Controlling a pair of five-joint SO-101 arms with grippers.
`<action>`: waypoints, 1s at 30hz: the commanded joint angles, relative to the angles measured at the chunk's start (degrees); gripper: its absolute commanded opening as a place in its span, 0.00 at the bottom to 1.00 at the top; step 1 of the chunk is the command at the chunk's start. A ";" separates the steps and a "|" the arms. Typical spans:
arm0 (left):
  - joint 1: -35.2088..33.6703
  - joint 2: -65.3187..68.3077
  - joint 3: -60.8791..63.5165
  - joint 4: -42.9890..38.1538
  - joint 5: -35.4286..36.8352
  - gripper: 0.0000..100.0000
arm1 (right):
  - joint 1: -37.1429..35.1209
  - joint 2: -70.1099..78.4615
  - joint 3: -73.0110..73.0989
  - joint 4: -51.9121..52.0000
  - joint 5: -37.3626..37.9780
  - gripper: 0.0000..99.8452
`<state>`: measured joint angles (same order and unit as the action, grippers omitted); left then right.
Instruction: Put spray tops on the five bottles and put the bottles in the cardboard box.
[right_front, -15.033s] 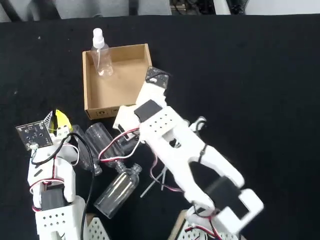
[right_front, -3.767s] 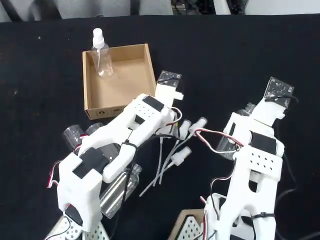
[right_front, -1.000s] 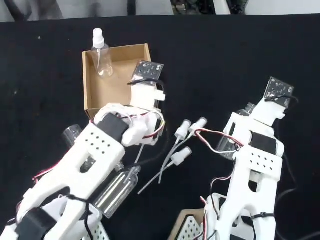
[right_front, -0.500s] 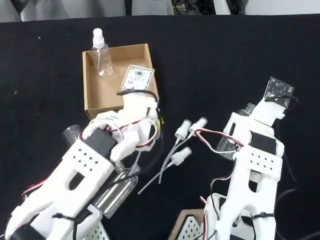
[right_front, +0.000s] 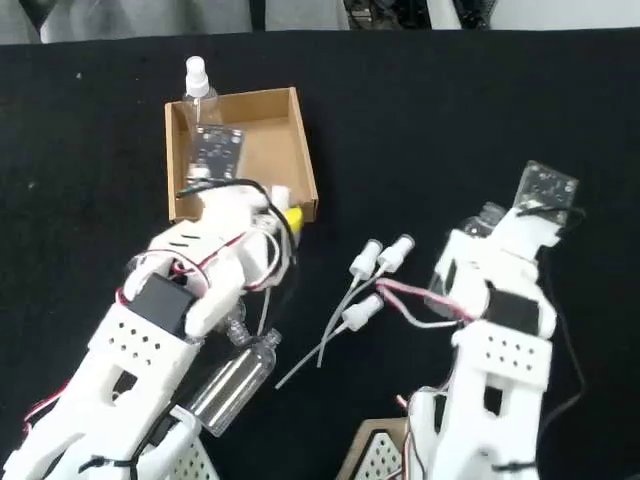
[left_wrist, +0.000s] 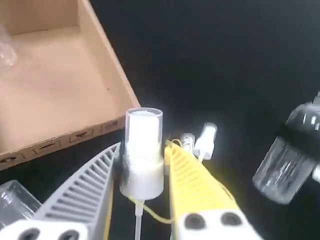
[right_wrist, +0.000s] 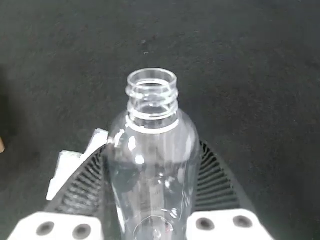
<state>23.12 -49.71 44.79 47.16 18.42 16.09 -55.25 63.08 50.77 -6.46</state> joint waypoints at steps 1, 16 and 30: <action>-3.12 -2.29 -1.19 -1.41 4.57 0.03 | -2.99 -6.73 0.92 -1.67 -0.09 0.05; -4.44 -10.20 6.99 -9.41 5.19 0.03 | -10.99 -23.96 12.88 -6.42 6.42 0.05; -4.44 -19.34 11.21 -10.46 5.19 0.03 | -18.11 -36.26 19.91 -6.07 9.67 0.05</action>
<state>19.34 -65.89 56.40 37.93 23.25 0.44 -88.66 82.86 46.20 0.92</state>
